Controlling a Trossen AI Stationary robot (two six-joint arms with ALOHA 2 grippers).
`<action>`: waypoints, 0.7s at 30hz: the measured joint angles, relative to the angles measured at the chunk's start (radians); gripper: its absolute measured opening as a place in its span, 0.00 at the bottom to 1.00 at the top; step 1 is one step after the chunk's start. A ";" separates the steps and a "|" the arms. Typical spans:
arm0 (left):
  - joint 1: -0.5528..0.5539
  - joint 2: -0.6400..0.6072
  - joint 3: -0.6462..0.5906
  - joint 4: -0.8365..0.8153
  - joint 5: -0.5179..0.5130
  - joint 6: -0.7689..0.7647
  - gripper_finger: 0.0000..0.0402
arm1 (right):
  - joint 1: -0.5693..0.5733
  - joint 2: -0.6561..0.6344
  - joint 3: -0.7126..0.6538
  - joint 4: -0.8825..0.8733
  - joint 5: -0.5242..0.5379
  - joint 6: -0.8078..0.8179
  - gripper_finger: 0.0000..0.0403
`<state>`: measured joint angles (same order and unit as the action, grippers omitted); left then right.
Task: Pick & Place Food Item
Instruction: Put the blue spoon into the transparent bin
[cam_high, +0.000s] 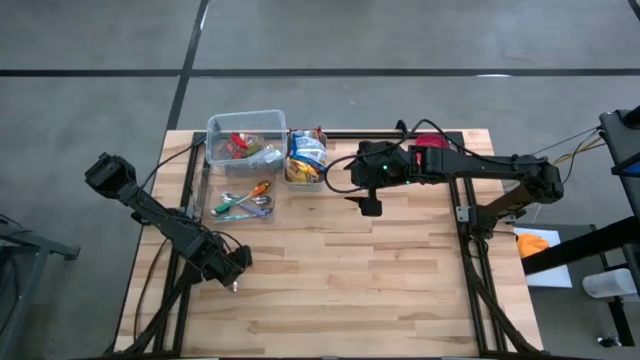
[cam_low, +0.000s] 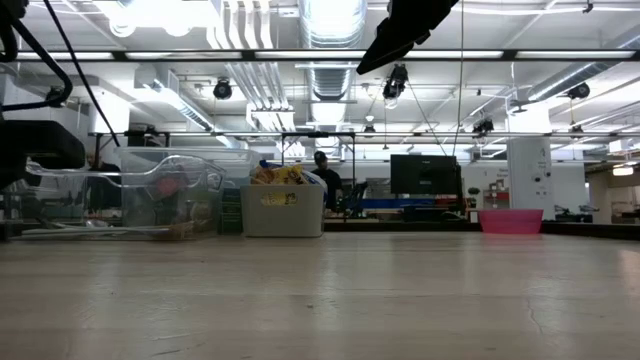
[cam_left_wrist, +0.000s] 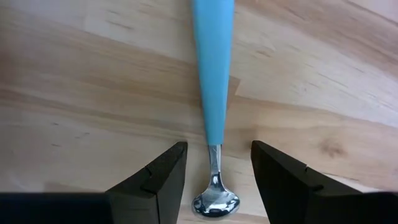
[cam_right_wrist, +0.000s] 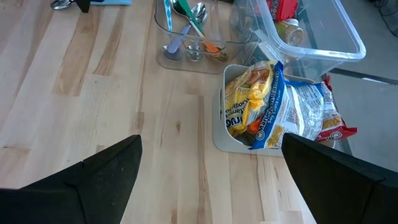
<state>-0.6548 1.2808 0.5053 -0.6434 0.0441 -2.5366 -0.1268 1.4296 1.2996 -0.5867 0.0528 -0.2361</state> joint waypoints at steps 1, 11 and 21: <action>0.000 0.000 0.000 0.000 0.001 -0.001 0.47 | 0.000 0.000 0.000 0.000 0.000 0.000 0.95; 0.000 0.003 0.007 0.000 0.001 -0.001 0.43 | 0.000 0.000 0.000 0.000 0.000 0.000 0.95; -0.001 0.003 0.006 -0.007 0.011 0.000 0.17 | 0.000 0.000 0.000 0.000 0.000 0.000 0.95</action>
<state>-0.6557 1.2839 0.5117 -0.6504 0.0553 -2.5366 -0.1268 1.4296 1.2998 -0.5869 0.0529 -0.2359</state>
